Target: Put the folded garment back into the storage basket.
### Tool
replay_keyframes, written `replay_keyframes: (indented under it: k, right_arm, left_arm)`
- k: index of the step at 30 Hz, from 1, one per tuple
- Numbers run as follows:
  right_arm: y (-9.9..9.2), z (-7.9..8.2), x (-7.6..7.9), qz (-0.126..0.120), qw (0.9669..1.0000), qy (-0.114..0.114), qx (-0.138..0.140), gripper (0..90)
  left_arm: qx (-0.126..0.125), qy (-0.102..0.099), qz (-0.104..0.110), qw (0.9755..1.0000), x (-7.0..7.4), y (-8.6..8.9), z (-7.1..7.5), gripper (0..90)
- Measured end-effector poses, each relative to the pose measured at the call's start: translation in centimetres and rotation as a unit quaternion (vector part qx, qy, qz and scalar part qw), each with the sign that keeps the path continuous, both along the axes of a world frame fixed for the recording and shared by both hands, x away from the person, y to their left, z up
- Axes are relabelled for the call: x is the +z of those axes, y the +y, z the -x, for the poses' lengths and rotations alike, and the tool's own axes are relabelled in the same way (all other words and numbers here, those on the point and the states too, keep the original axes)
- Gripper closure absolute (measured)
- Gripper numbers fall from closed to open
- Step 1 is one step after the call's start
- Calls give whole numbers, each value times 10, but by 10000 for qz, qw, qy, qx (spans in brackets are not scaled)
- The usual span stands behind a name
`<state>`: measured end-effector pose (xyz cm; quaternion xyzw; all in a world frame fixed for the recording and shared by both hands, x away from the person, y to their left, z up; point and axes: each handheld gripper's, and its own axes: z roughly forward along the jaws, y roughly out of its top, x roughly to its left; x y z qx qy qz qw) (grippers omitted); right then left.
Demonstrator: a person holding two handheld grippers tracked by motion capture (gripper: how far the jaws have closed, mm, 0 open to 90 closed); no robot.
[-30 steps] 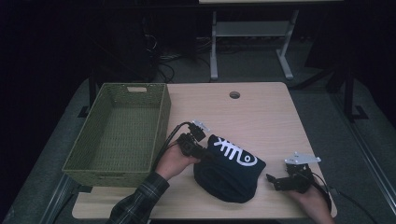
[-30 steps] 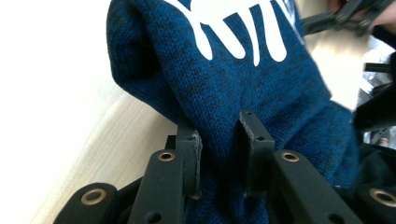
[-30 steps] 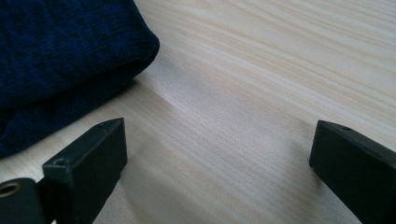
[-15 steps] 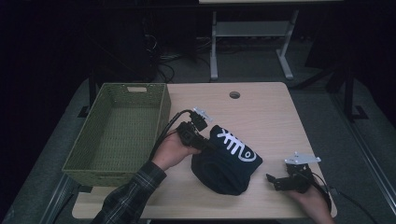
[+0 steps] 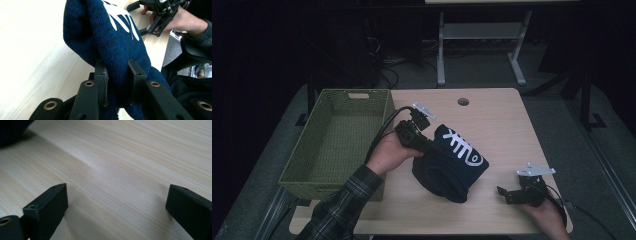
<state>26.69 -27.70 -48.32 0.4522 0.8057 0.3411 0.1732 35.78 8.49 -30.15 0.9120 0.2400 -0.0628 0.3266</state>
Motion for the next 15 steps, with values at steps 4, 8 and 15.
replay_keyframes:
  k: [4, 8, 15]
  right_arm:
    - [0, 0, 0, 0, 10000, -2, 3, 36]
    - [0, 0, 0, -1, 10000, -1, 1, 36]
    - [0, 0, 0, -1, 10000, -2, 1, 36]
  left_arm:
    - [50, -34, 19, 10000, 10, 7, 0, 734]
    - [71, -63, 44, 9999, 22, 14, -1, 733]
    - [133, -153, 95, 9997, 39, 25, 0, 733]
